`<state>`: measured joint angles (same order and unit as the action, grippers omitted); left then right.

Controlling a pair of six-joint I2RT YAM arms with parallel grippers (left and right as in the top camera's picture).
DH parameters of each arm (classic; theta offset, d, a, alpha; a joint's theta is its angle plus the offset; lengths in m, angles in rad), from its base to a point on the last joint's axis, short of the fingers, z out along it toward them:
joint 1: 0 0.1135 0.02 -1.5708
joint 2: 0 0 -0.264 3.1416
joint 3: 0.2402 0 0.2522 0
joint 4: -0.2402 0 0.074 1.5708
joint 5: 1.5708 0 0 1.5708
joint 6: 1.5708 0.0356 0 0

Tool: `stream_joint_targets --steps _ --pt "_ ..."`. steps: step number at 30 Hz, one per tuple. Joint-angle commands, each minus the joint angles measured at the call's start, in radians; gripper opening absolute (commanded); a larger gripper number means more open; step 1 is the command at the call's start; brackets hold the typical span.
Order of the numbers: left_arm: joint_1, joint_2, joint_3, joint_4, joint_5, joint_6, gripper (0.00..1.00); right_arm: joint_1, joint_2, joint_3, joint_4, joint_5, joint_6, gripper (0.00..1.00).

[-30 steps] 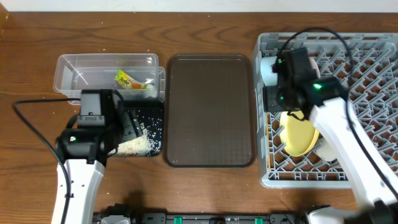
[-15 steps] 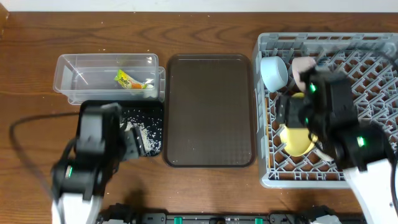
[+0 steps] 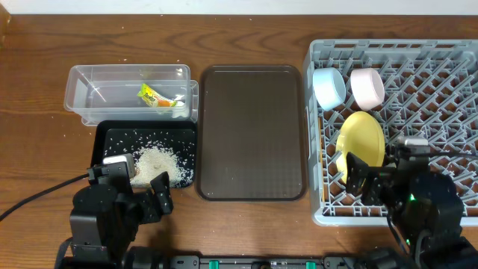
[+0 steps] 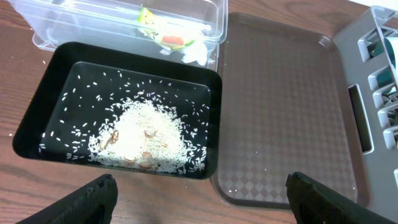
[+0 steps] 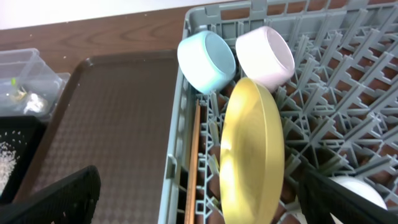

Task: Sort waste into correct bins and load items into the dishwasher rack

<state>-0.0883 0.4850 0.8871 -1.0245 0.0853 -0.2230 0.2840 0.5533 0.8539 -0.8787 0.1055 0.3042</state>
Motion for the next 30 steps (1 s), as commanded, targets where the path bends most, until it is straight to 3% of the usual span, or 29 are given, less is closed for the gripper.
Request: stream_joint_targets --steps 1,17,30 --pt "-0.003 -0.003 -0.012 -0.007 0.011 -0.007 0.90 -0.008 -0.006 -0.013 -0.017 0.003 0.013 0.99" --pt "-0.003 -0.003 -0.012 -0.016 0.011 -0.007 0.91 -0.008 -0.005 -0.013 -0.205 0.002 0.013 0.99" --pt "-0.003 -0.003 -0.012 -0.016 0.011 -0.007 0.91 -0.008 -0.005 -0.013 -0.227 0.002 0.013 0.99"
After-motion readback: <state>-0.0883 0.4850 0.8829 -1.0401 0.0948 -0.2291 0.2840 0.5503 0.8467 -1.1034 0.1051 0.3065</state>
